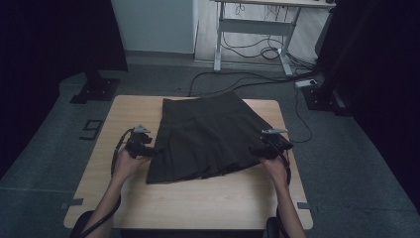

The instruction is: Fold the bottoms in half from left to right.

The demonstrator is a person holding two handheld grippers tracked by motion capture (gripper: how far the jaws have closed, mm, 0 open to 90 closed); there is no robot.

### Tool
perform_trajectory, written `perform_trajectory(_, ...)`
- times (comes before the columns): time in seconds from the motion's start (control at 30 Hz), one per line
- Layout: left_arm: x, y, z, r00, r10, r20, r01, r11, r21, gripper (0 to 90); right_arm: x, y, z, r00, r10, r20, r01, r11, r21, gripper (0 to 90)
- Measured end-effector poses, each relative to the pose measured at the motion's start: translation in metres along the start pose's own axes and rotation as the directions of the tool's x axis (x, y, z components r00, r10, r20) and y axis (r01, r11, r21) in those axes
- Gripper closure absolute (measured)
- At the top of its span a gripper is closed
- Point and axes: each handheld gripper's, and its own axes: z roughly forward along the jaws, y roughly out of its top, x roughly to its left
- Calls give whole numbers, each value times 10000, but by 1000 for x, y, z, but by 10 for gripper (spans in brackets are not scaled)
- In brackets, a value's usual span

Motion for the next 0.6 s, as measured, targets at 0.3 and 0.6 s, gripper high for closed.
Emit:
perform_trajectory(0.3,14,-4,41,9932,170,-1148,-71,9963,855,264,-1,-1,42,9986,373,367,-397,9970,666,246)
perform_trajectory(0.6,4,-14,38,9910,-124,-1330,199,9982,557,251,4,-9,38,9978,6,663,-48,9980,626,278)
